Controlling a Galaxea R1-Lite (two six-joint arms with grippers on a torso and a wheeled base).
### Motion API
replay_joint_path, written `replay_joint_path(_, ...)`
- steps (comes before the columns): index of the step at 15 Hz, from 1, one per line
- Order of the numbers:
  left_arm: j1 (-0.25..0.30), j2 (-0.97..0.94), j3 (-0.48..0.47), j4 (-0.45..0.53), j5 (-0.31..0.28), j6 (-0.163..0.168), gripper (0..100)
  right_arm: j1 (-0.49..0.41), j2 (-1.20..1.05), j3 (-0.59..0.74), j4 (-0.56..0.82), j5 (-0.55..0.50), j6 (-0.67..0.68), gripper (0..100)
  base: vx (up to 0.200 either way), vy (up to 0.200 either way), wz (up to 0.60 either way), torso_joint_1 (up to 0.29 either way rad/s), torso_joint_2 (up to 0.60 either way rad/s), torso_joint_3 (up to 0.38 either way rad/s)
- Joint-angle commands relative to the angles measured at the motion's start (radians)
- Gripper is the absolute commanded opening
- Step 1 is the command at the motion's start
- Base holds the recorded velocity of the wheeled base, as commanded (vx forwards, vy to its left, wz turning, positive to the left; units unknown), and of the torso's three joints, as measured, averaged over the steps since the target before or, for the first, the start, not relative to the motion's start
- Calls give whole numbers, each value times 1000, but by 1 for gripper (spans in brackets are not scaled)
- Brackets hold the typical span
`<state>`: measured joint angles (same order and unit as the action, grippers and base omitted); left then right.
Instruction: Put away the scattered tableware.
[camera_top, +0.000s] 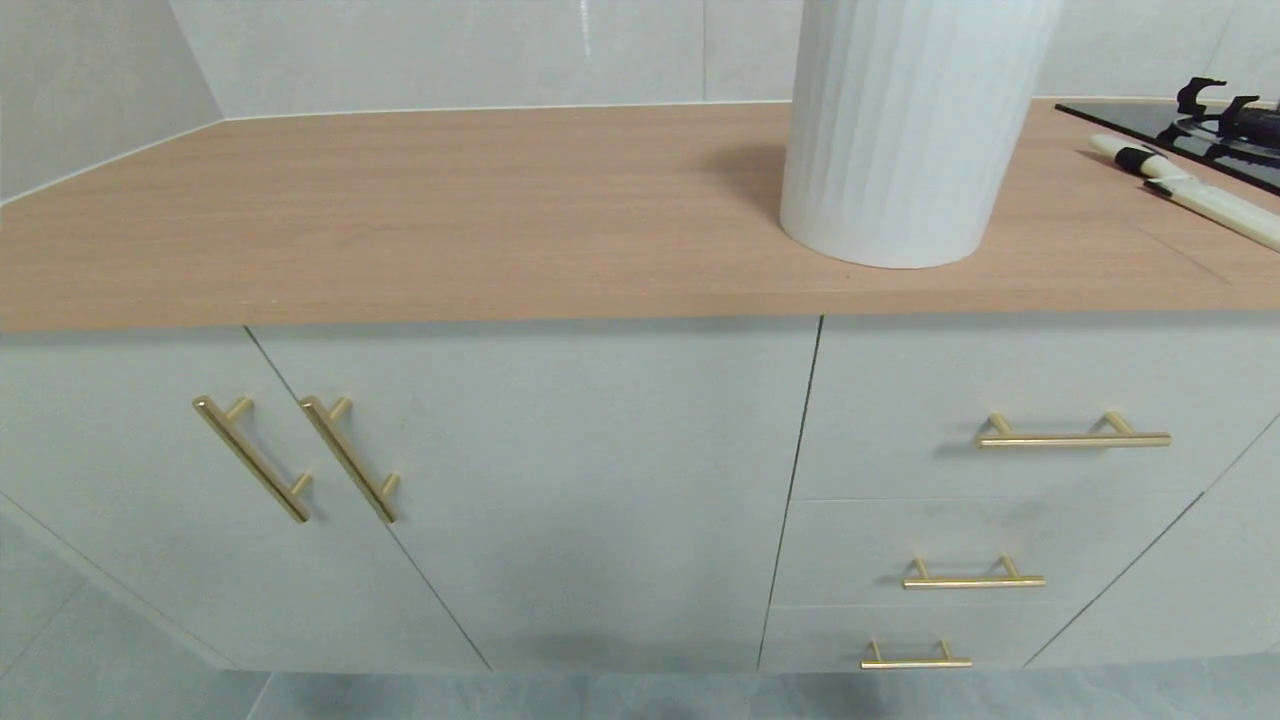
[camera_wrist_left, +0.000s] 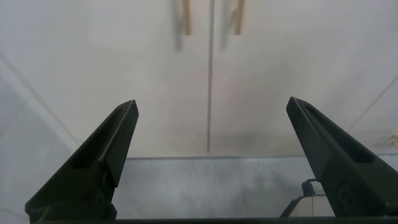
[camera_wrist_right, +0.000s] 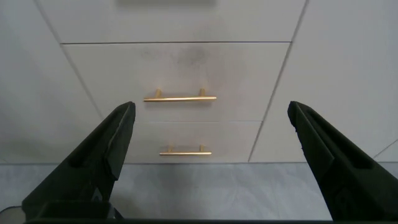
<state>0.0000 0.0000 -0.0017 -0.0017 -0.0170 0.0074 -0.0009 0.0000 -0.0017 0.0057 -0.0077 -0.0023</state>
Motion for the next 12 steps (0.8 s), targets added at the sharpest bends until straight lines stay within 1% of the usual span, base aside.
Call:
replay_joint_path(1, 0, 2, 0, 0, 0, -1, 100, -1, 2, 0, 0, 0, -1, 100, 0, -200, 0, 12, 2, 7)
replay_joint_path(7, -2, 2, 0, 0, 0, -1, 100, -1, 2, 0, 0, 0, -1, 100, 0, -200, 0, 1, 2, 2)
replay_joint_path(12, -2, 2, 0, 0, 0, -3, 100, -1, 2, 0, 0, 0, -1, 100, 0, 0, 0, 0, 0, 0)
